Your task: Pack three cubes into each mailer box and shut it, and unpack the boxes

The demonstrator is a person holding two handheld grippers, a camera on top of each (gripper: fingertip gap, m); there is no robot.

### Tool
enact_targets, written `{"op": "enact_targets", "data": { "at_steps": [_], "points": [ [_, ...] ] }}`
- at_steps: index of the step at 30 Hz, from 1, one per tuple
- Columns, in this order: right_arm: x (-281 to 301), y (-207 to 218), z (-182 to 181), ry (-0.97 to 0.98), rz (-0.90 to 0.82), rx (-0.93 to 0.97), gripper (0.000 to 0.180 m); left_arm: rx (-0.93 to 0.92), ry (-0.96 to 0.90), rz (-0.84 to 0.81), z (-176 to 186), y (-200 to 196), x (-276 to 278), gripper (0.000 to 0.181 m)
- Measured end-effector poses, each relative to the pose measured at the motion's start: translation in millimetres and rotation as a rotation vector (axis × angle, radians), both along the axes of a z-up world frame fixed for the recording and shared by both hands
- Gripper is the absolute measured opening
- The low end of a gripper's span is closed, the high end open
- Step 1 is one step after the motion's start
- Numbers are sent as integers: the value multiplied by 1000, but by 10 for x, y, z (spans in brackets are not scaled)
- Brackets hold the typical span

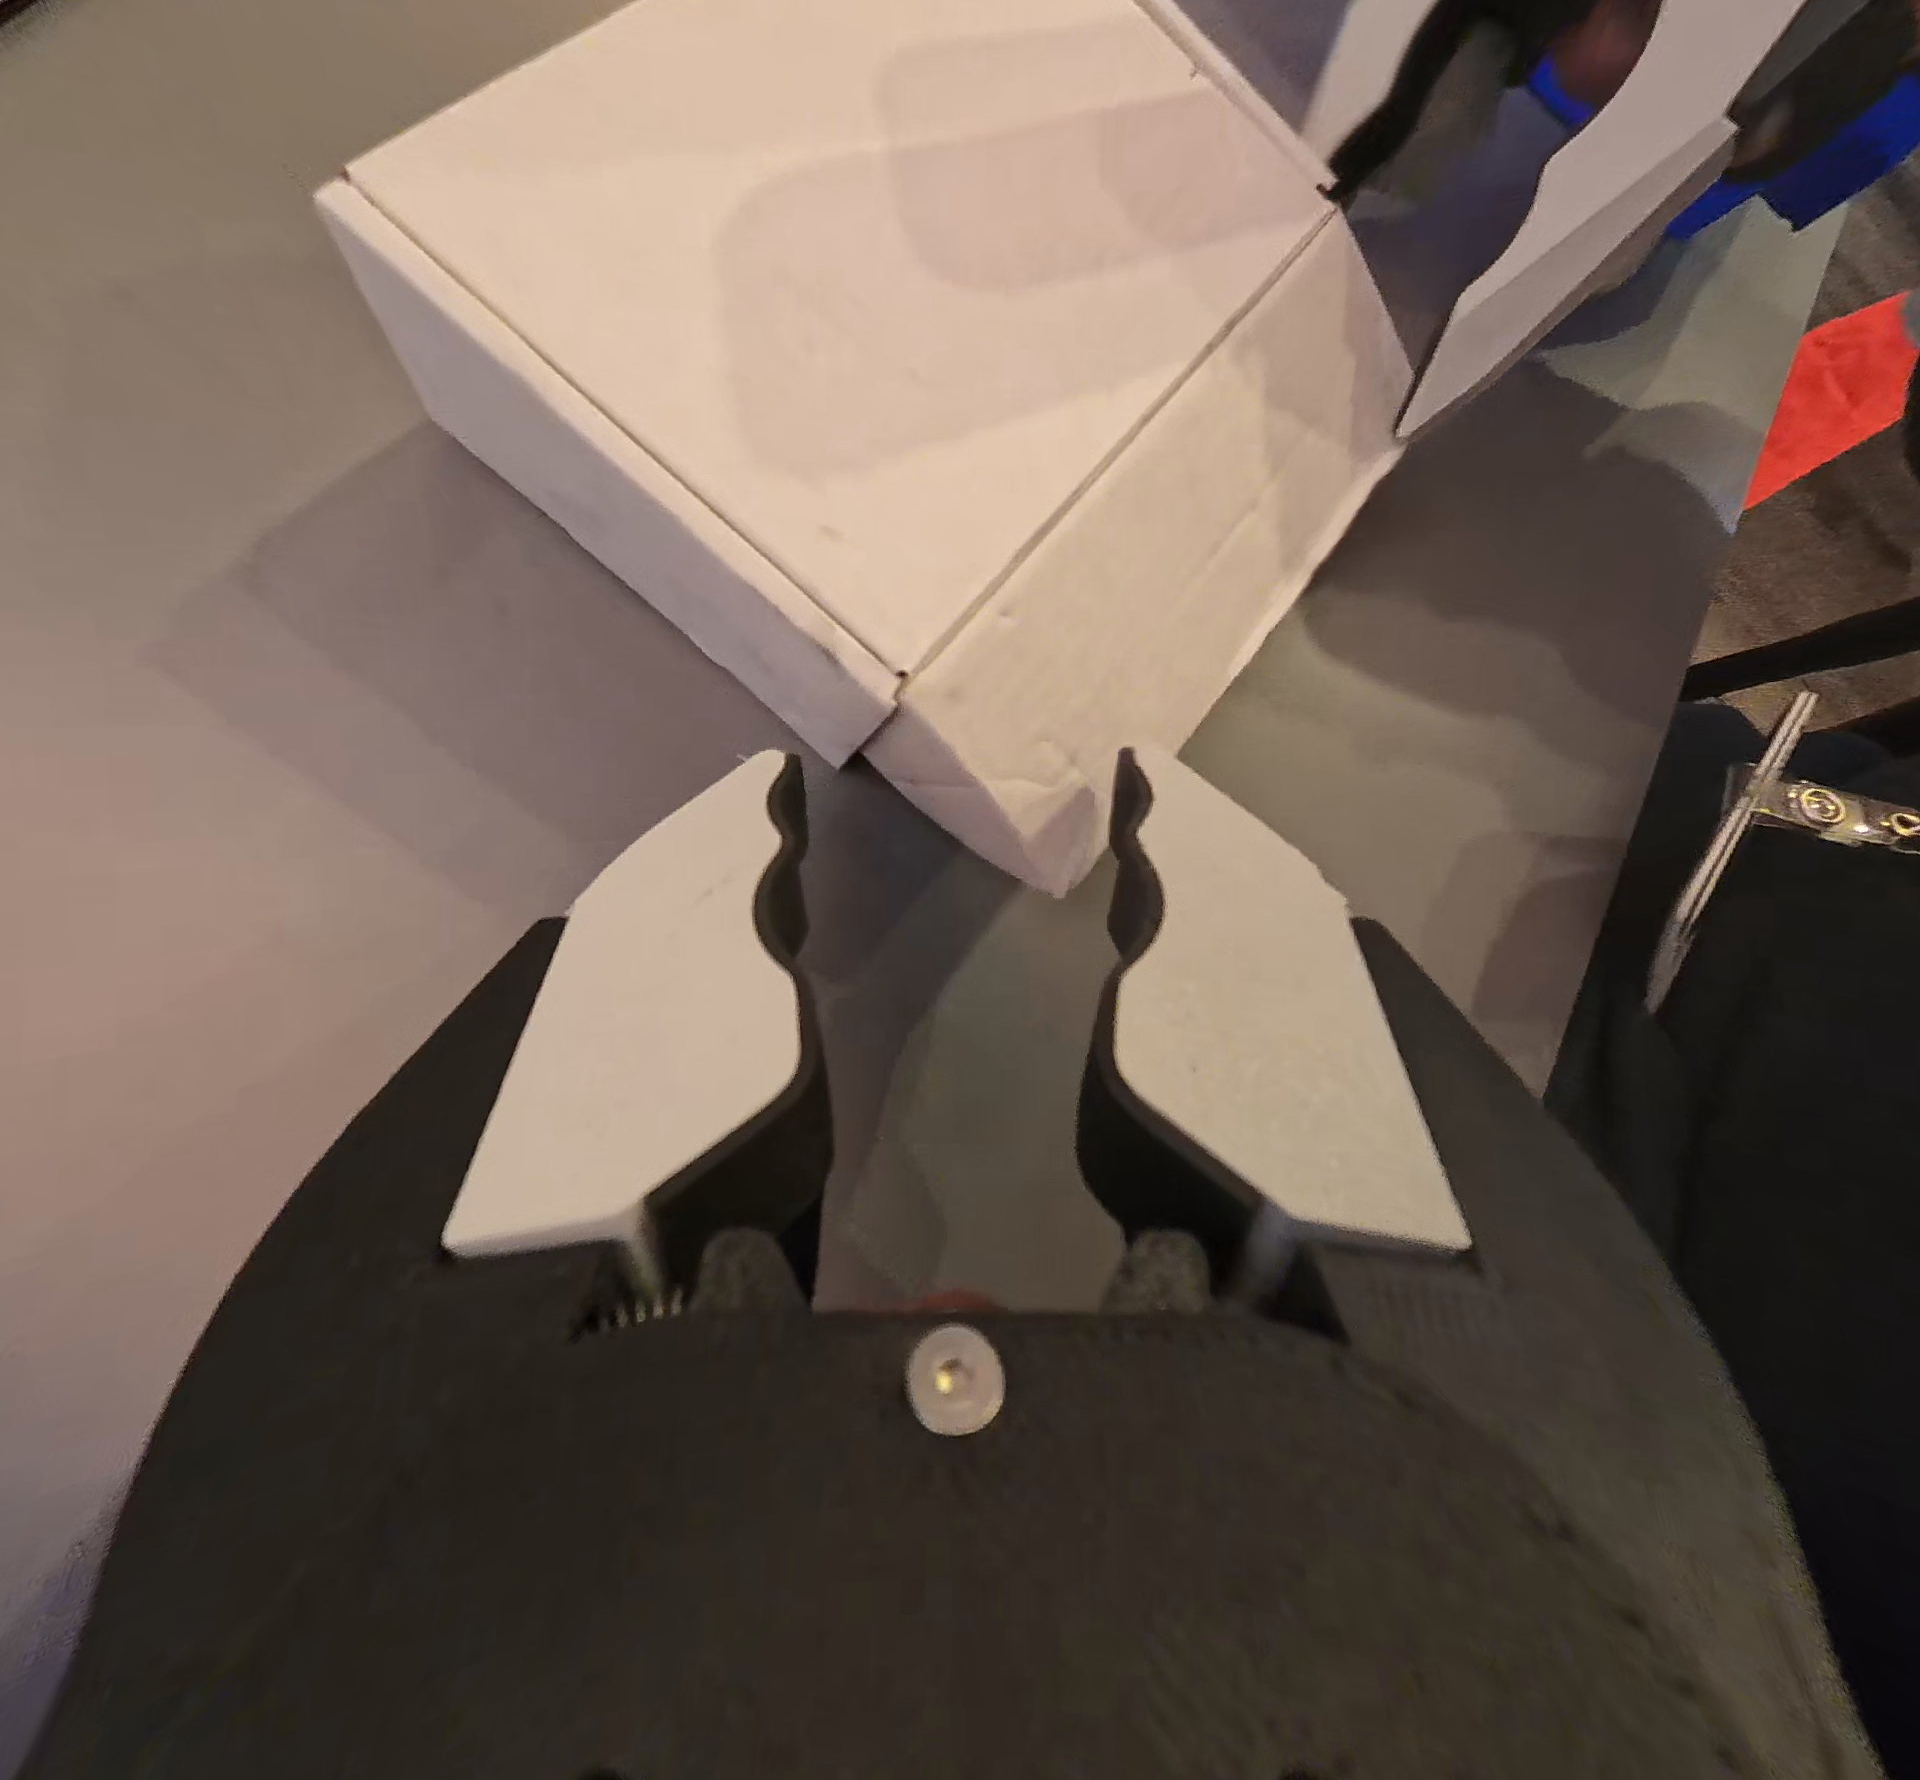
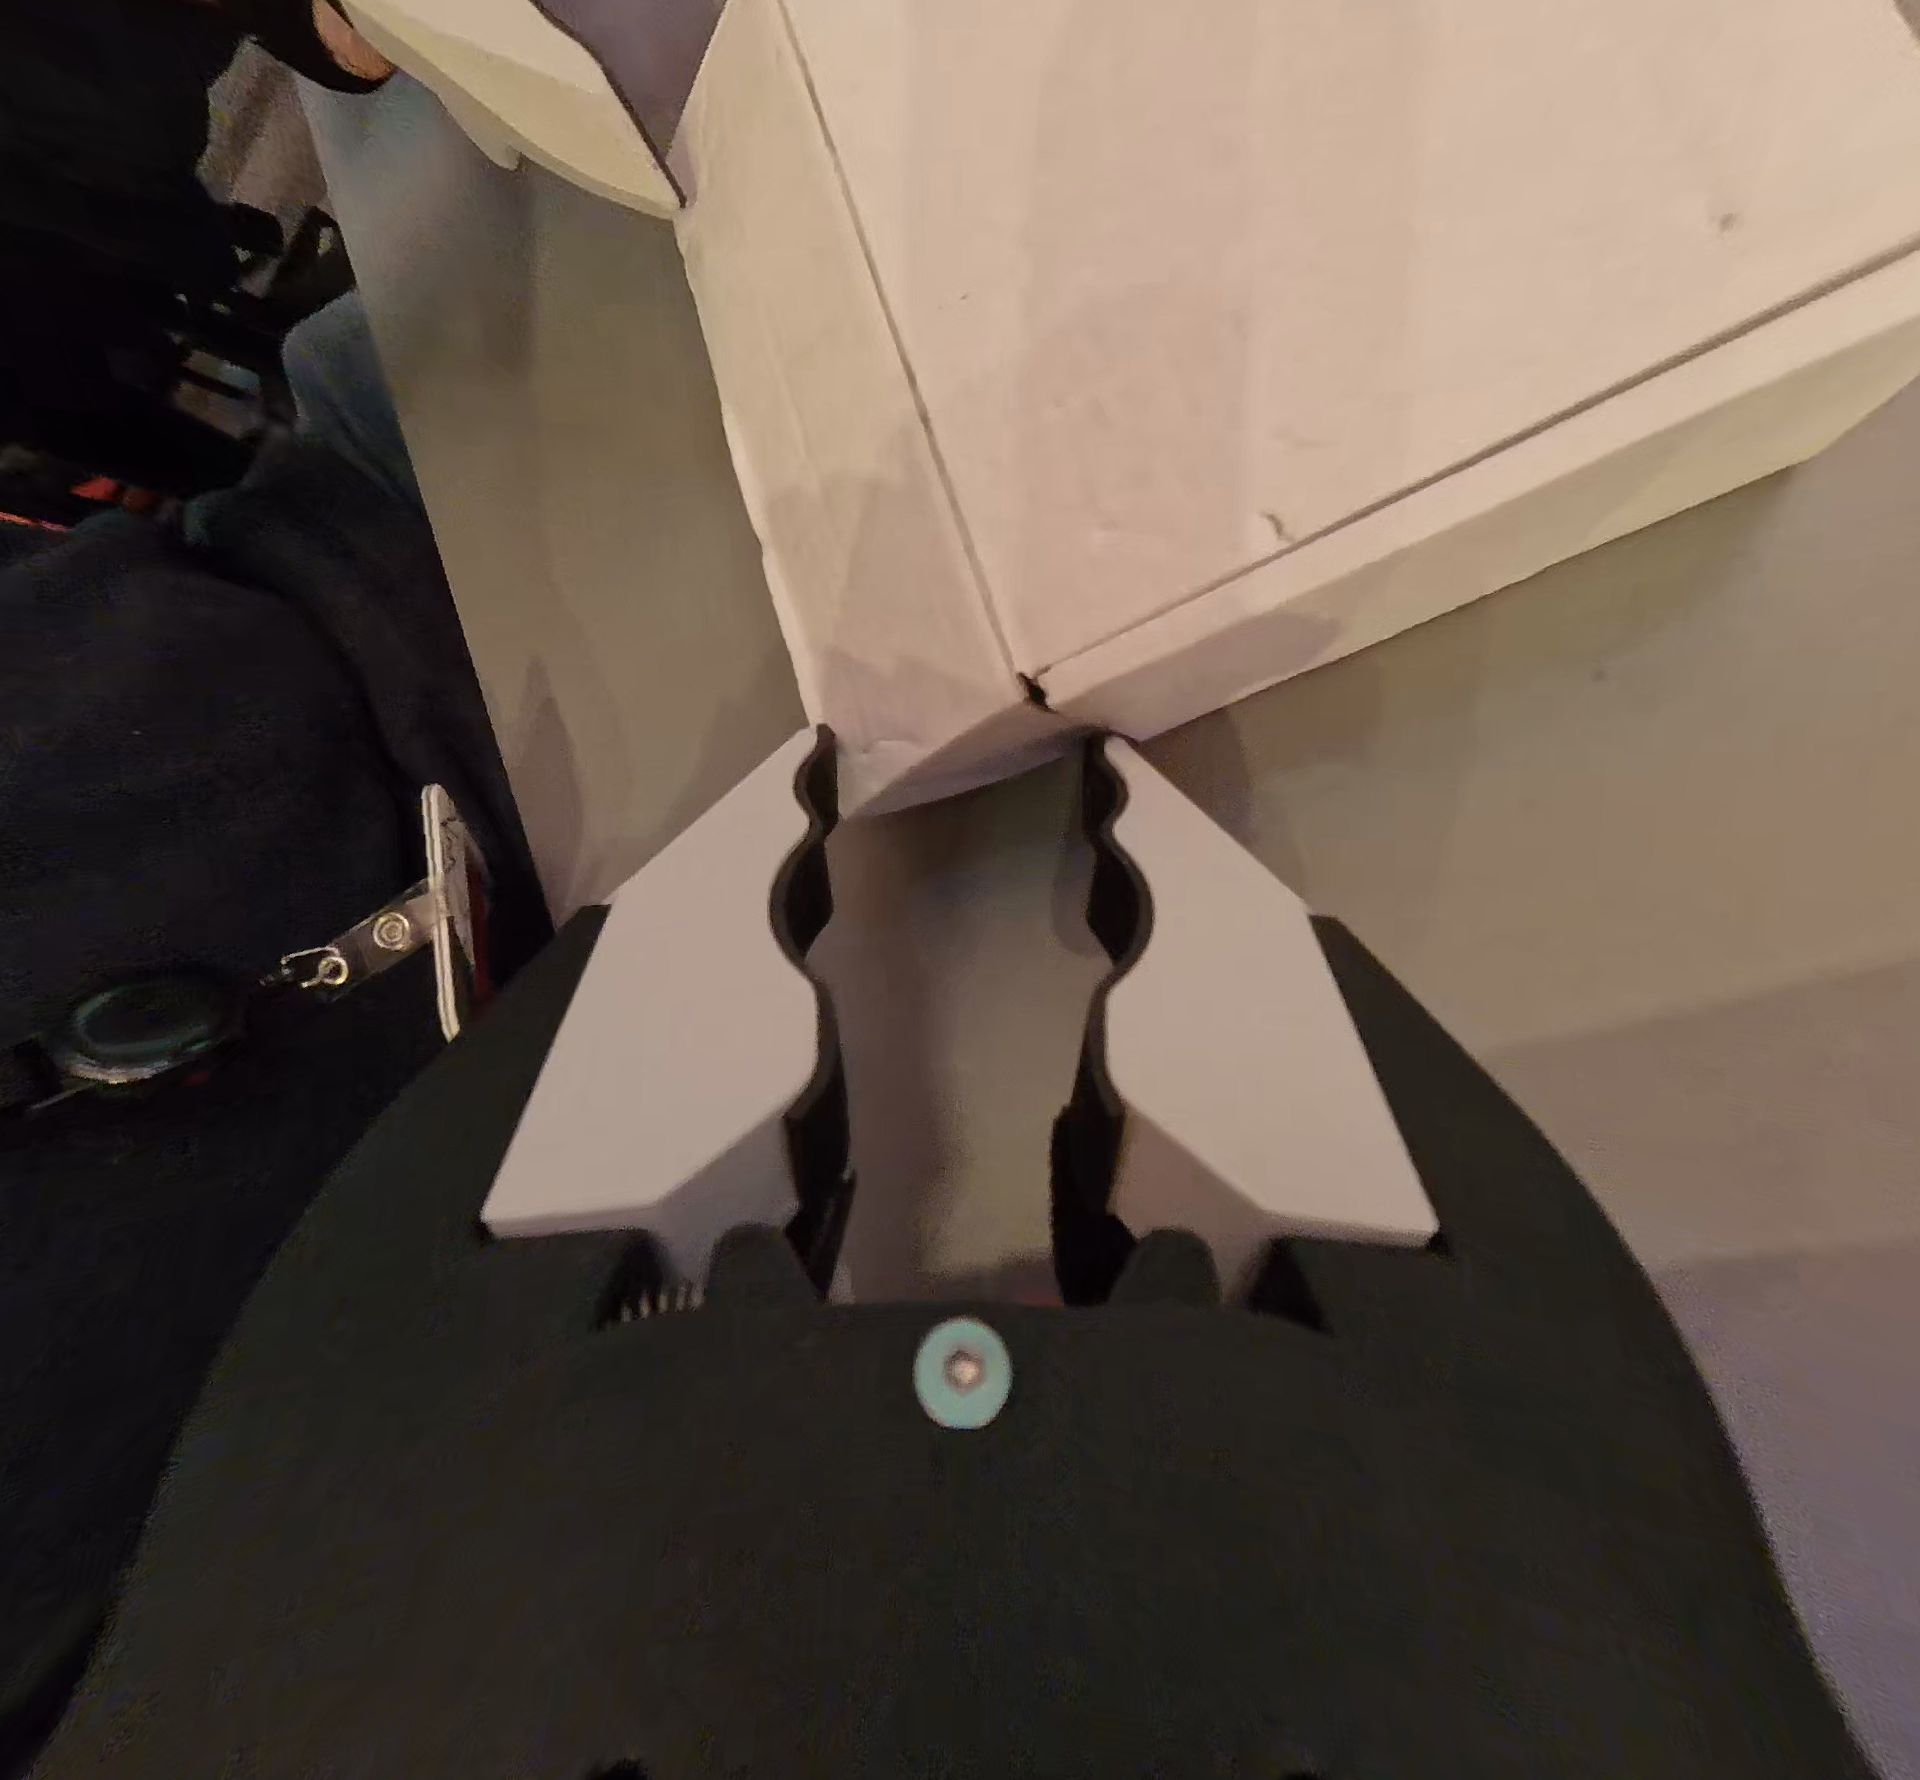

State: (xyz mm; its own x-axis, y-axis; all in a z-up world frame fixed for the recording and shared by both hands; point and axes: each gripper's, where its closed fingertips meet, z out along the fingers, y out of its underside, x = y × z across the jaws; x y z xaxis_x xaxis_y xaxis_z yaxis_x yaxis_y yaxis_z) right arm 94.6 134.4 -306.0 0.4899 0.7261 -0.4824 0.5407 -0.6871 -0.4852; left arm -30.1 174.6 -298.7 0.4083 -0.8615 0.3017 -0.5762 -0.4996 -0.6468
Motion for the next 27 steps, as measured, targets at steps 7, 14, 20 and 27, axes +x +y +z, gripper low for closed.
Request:
{"op": "enact_targets", "data": {
  "at_steps": [7,14,20,27],
  "points": [
    [-62,-10,-11,26,-66,-29,41,-13,15,-30,-58,-33,86,55],
    [-43,65,-3,68,-133,-59,39,-5,45,-31,-69,-25,76,51],
    [35,88,4,26,-140,-25,43,-18,7,-10,-50,29,74,45],
    [85,150,-22,-38,-108,46,65,9,11,16,34,163,-68,49]
  ]
}}
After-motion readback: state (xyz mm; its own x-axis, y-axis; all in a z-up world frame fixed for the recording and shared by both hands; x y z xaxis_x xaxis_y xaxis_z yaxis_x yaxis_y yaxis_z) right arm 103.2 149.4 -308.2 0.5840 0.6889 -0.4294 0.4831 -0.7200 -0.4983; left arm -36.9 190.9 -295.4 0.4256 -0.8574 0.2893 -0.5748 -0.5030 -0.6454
